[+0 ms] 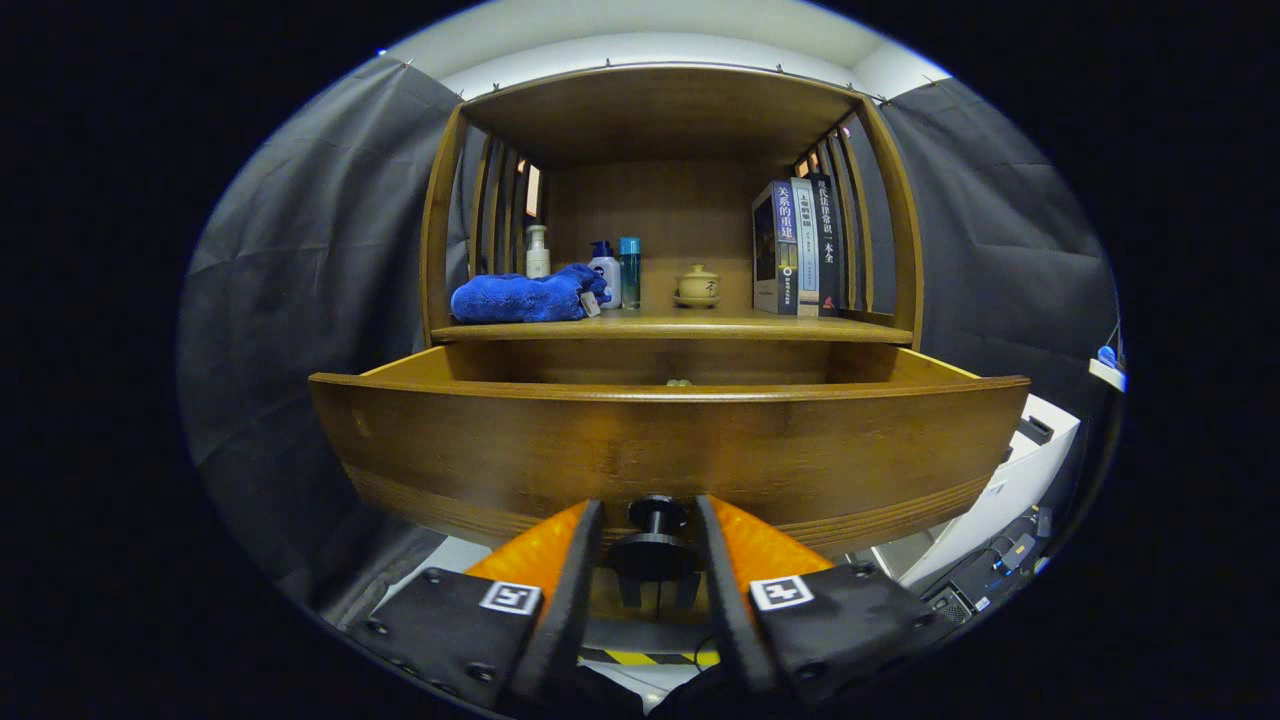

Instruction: Pull open the drawer, take out the items inside it, and place them on the countertop above the cabinet.

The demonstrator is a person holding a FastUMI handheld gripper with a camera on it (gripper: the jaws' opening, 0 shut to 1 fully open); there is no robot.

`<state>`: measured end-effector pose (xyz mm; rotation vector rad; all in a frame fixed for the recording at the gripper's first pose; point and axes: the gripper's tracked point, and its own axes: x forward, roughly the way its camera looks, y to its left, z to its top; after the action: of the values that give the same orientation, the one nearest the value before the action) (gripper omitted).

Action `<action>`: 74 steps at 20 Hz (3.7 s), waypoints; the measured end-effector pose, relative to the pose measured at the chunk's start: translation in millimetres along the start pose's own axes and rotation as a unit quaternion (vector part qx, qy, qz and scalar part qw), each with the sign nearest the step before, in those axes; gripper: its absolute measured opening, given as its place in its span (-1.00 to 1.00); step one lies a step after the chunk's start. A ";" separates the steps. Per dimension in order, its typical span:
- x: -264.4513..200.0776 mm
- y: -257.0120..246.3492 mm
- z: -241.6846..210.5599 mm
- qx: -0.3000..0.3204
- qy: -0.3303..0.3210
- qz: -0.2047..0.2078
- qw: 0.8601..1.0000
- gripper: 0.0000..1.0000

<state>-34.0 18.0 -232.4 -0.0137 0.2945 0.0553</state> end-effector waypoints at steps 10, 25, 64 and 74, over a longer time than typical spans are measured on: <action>-41.2 2.4 97.3 0.008 -0.103 0.021 0.994 0.96; 80.6 8.4 206.2 -0.060 -0.003 0.047 0.997 0.97; 117.6 -3.5 63.7 0.062 0.299 0.039 0.952 -0.59; 65.2 3.5 102.3 0.080 0.237 0.072 0.966 -0.59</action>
<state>57.7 27.2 -153.4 0.1565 0.7776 0.1729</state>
